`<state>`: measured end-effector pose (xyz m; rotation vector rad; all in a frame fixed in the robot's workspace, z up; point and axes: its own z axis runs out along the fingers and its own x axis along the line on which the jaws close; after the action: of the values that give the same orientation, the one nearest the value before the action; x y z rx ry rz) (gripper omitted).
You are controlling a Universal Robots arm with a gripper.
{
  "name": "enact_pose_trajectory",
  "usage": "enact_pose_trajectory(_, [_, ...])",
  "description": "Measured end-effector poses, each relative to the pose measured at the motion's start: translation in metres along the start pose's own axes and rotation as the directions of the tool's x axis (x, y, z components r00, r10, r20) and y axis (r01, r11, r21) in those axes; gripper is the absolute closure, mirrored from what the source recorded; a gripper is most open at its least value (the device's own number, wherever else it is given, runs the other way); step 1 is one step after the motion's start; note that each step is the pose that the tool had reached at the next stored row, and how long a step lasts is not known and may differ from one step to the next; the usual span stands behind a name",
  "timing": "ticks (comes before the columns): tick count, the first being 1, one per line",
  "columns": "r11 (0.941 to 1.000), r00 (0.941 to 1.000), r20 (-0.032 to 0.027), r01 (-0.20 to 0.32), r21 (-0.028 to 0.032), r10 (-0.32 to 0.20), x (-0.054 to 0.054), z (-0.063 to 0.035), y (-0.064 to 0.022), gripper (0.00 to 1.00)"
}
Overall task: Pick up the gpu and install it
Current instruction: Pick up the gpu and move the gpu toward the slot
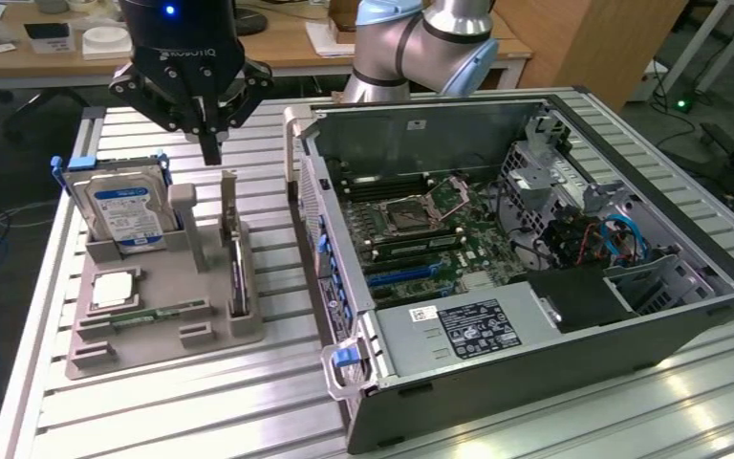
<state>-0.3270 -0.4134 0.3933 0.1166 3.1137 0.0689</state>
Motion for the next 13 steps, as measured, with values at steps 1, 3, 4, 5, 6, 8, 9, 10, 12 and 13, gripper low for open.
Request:
enact_pose_trajectory(1, [1.0,1.0,0.0,0.0,0.0,0.0,0.0,0.0,0.0,0.89])
enact_pose_trajectory(3, [1.0,1.0,0.0,0.0,0.0,0.0,0.0,0.0,0.0,0.77])
enact_pose_trajectory(4, [1.0,1.0,0.0,0.0,0.0,0.0,0.0,0.0,0.0,0.71])
enact_pose_trajectory(5, [1.0,1.0,0.0,0.0,0.0,0.0,0.0,0.0,0.0,0.71])
enact_pose_trajectory(6, [1.0,1.0,0.0,0.0,0.0,0.0,0.0,0.0,0.0,0.71])
enact_pose_trajectory(8, [1.0,1.0,0.0001,0.0,0.0,0.0,0.0,0.0,0.0,0.59])
enact_pose_trajectory(9, [1.0,1.0,0.0,0.0,0.0,0.0,0.0,0.0,0.0,0.53])
enact_pose_trajectory(10, [1.0,1.0,0.0,0.0,0.0,0.0,0.0,0.0,0.0,0.53])
enact_pose_trajectory(12, [1.0,1.0,0.0001,0.0,0.0,0.0,0.0,0.0,0.0,0.42])
enact_pose_trajectory(13, [1.0,1.0,0.0001,0.0,0.0,0.0,0.0,0.0,0.0,0.42])
